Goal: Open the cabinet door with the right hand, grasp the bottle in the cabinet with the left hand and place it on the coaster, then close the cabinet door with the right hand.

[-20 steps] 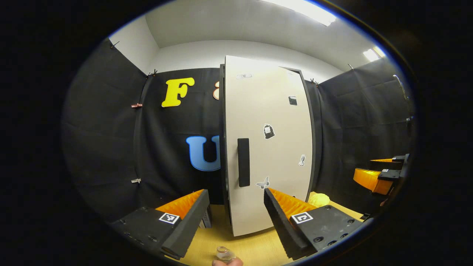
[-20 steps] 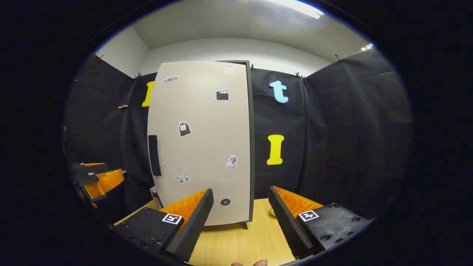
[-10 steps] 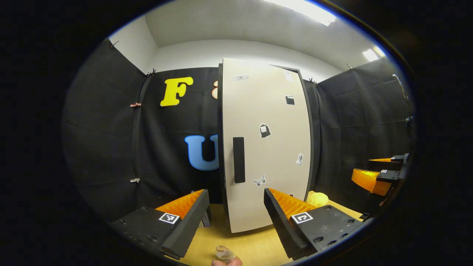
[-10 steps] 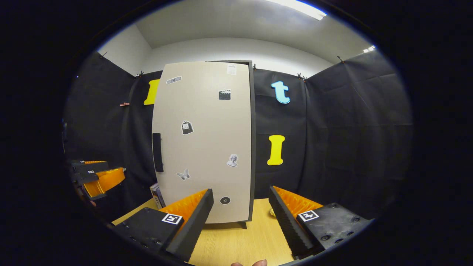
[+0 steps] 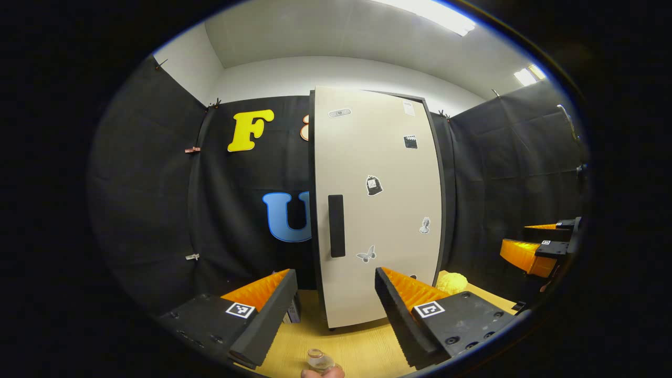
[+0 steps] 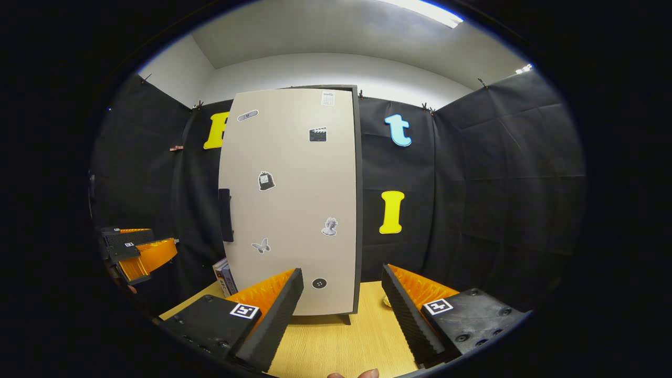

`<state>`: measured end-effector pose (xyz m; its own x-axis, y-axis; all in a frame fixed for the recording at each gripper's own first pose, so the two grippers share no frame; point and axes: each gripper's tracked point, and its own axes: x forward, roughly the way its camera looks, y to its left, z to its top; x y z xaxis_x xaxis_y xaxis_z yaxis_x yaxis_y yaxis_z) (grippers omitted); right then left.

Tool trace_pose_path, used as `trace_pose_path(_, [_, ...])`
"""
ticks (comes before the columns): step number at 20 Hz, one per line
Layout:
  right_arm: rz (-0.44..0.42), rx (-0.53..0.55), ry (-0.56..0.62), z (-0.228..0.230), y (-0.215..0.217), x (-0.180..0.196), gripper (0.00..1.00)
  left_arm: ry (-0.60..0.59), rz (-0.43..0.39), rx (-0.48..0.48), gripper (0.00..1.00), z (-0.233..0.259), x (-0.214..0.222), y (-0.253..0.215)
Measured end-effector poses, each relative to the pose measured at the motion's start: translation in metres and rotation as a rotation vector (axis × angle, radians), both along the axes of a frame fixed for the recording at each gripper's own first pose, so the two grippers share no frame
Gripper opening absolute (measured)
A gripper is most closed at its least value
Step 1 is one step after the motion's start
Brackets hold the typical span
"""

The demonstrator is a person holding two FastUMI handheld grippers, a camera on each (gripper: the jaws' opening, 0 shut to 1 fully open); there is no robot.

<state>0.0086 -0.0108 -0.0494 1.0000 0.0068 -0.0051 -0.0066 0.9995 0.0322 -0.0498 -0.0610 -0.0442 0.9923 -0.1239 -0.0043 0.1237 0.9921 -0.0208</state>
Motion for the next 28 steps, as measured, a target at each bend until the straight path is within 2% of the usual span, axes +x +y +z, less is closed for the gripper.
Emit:
trace_pose_path(15, [-0.011,-0.001,0.002,0.0000,-0.0030,-0.0056,0.97,-0.003,-0.013,-0.001,0.94,0.0015,-0.0031,-0.0024])
trace_pose_path(28, [0.002,-0.008,0.005,-0.0021,-0.0054,-0.0033,0.97,-0.003,0.013,-0.006,0.94,-0.0011,-0.0035,0.0054])
